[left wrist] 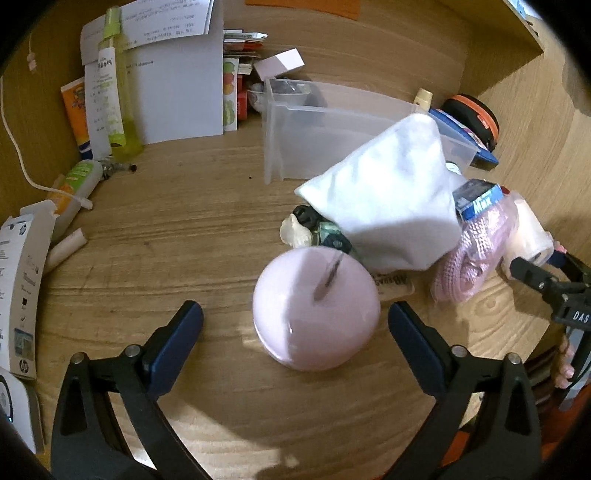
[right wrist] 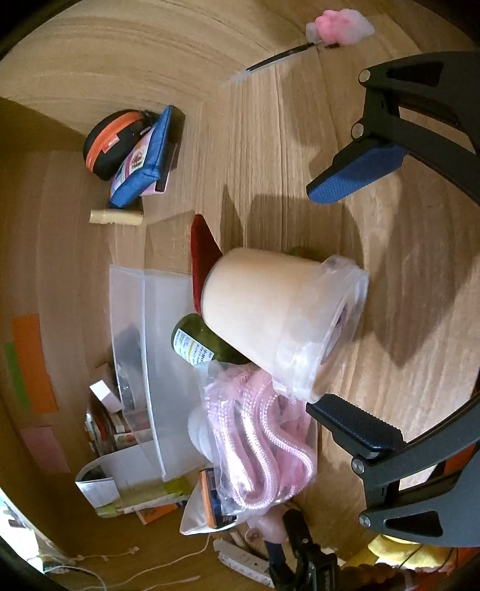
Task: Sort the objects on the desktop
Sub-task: 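Grasp the pink round box with the left tool while the right tool grasps the white tub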
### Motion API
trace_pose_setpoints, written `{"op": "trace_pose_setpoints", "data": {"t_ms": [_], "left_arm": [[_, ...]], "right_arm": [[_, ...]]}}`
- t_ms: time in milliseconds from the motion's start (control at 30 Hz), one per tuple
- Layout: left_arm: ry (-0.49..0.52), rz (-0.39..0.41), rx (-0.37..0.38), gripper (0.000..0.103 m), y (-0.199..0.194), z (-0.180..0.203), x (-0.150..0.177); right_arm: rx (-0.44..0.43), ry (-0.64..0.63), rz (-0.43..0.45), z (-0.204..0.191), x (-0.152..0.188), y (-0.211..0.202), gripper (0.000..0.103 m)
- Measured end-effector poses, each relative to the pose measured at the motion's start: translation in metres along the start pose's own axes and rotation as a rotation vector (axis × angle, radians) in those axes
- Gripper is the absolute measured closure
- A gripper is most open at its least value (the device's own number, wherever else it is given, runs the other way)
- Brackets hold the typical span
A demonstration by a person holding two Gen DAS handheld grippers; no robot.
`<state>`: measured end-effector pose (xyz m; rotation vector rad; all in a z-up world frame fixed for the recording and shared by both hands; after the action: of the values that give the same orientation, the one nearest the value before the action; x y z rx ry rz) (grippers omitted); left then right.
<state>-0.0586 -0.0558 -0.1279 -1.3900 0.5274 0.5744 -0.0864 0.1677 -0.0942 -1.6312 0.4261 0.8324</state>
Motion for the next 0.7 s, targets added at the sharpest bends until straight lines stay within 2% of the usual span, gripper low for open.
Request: {"op": "trace_pose_setpoints", "data": {"t_ms": [33,133,200,267,300,367,400,567,700], "left_arm": [[-0.003,-0.004,0.003,0.015,0.002,0.0,0.0],[0.002,0.004,-0.013,0.018,0.002,0.0,-0.002],[-0.003,0.01,-0.012,0.021,0.003,0.0,-0.004],[-0.005,0.018,-0.013,0.021,0.003,0.0,-0.005],[-0.005,0.024,-0.013,0.024,0.003,0.0,-0.005],[-0.005,0.035,-0.01,0.032,0.001,0.001,-0.005],[-0.005,0.04,-0.009,0.04,0.0,0.002,-0.006],[-0.036,0.058,-0.027,0.04,-0.002,-0.006,-0.007],[-0.034,0.103,-0.059,0.04,-0.013,-0.011,-0.012]], "right_arm": [[-0.008,0.002,0.002,-0.002,0.0,0.0,0.001],[-0.02,0.002,0.009,-0.007,-0.002,0.002,0.002],[0.001,-0.007,0.012,-0.008,-0.003,0.003,0.011],[0.019,-0.013,0.009,-0.007,-0.002,0.004,0.025],[0.011,-0.011,0.006,-0.007,-0.001,0.005,0.025],[-0.005,0.003,0.011,-0.006,0.0,0.003,0.034],[-0.009,0.004,0.013,-0.006,0.0,0.002,0.038],[0.02,0.016,0.023,0.0,0.003,-0.003,0.038],[0.035,0.033,0.032,0.009,0.003,-0.009,0.038]]}}
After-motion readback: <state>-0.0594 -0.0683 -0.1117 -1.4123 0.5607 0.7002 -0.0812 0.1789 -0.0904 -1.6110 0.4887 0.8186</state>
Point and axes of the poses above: each gripper's, at about its wrist camera, not at the fingertips, and y roughly the way its jaws point, z to its right, x to its underside, the point moved 9 cm from there along y, roughly the way its jaws point, and after that the axes turned 1 degree about -z, right-handed, at the moved point
